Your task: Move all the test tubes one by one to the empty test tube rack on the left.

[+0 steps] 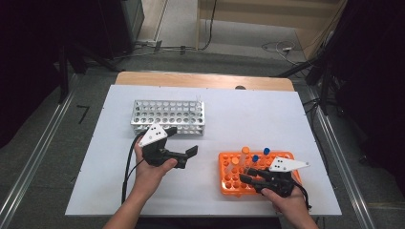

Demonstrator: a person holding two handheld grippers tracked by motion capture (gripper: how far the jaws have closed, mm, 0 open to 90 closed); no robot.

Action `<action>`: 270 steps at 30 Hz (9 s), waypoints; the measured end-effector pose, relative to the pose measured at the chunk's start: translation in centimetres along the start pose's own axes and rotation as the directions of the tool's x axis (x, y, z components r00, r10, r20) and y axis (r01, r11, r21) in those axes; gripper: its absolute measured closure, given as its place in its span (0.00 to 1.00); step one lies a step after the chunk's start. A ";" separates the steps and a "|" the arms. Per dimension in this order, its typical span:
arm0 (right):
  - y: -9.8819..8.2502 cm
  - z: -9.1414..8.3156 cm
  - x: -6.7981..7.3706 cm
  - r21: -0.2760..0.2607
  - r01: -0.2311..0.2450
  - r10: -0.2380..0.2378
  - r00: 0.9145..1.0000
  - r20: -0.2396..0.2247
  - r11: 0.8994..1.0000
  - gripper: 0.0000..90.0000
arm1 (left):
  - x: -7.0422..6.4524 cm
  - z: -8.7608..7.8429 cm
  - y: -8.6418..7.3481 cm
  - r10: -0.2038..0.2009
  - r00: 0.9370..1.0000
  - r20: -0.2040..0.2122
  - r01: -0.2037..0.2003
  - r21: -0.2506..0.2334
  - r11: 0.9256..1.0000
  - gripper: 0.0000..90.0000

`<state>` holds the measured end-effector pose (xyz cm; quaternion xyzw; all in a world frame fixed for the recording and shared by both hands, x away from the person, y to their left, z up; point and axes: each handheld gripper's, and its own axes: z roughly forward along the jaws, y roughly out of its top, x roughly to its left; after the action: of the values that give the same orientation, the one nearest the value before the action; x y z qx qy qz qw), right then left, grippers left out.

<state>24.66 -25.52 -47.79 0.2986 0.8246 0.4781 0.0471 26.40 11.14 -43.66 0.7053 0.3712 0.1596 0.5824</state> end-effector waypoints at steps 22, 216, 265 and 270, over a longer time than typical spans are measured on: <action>0.0 -0.2 0.4 -0.019 0.039 -0.038 0.997 0.067 0.999 0.81 | -0.3 0.2 0.0 0.000 1.000 0.010 0.000 0.005 1.000 0.00; -0.8 -5.4 -5.1 -0.151 -0.031 0.036 0.999 0.026 0.988 0.24 | 10.5 11.7 6.8 0.020 0.972 -0.236 -0.021 -0.001 1.000 0.86; 0.1 -3.8 -4.8 -0.093 -0.069 0.081 0.987 0.138 0.993 0.55 | 3.8 1.8 5.0 -0.002 0.999 -0.045 0.002 -0.011 1.000 0.01; 0.2 -3.6 -4.8 -0.081 -0.074 0.086 0.984 0.153 0.994 0.64 | 2.6 0.6 4.1 0.027 0.999 -0.023 -0.027 -0.005 1.000 0.00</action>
<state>27.39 -30.75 -46.68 0.3663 0.7870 0.4854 0.1036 29.90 12.39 -40.48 0.7068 0.3678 0.1767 0.5779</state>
